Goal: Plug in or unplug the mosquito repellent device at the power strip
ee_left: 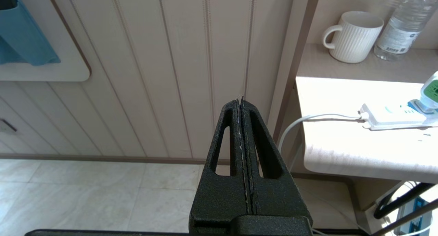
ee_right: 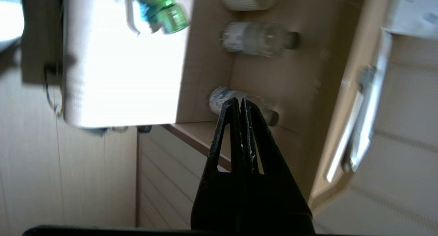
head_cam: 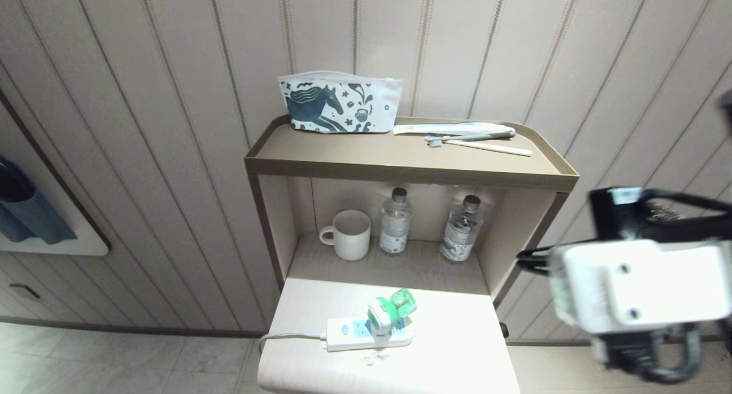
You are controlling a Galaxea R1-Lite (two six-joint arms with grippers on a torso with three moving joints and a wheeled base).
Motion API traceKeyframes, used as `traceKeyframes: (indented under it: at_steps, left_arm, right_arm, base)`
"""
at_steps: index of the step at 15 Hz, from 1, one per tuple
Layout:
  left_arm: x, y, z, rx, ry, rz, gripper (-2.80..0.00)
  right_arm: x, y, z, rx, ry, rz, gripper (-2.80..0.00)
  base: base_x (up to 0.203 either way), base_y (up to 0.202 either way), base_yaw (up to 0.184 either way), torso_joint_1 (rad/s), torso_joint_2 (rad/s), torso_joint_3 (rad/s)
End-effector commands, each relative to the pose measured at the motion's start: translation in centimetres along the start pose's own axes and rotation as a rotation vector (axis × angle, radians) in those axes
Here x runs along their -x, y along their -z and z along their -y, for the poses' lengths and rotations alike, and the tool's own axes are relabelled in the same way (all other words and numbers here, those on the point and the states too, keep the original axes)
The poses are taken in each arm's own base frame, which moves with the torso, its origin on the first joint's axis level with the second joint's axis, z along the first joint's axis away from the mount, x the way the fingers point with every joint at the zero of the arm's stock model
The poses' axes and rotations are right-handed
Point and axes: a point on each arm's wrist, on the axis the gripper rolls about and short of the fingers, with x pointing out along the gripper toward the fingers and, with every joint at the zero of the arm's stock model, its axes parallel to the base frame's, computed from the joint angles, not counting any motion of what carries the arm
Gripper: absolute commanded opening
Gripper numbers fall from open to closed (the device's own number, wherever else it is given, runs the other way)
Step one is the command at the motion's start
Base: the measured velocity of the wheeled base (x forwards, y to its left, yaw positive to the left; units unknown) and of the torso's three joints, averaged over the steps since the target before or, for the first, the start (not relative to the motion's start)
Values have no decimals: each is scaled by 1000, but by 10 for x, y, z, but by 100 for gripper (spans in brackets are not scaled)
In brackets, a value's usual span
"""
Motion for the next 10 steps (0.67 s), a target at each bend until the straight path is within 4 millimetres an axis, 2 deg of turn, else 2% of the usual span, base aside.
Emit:
traceKeyframes:
  at_steps: [1, 3, 5, 6, 7, 9, 10]
  left_arm:
    - [0, 0, 0, 0, 0, 1, -280]
    - [0, 0, 0, 0, 0, 1, -280]
    - [0, 0, 0, 0, 0, -1, -280]
    - [0, 0, 0, 0, 0, 1, -280]
    - [0, 0, 0, 0, 0, 1, -280]
    - [0, 0, 0, 0, 0, 1, -280]
    - [0, 0, 0, 0, 0, 1, -280]
  right_arm:
    - [81, 15, -3, -259, 194, 137, -280]
    - [129, 30, -15, -677, 262, 287, -280]
    - [146, 38, -22, -832, 318, 336, -280]
    - [149, 45, -30, -908, 408, 305, -280]
    - [143, 54, -43, -986, 510, 225, -280]
    - [113, 79, -86, -1125, 717, -14, -280]
    - [105, 89, -106, -1183, 836, -97, -280]
  base:
    - [0, 0, 0, 0, 0, 0]
    - [0, 0, 0, 0, 0, 0]
    - [0, 0, 0, 0, 0, 0]
    - [0, 0, 0, 0, 0, 0]
    - [0, 0, 0, 0, 0, 0]
    - [0, 0, 0, 0, 0, 0]
    - [0, 0, 0, 0, 0, 0]
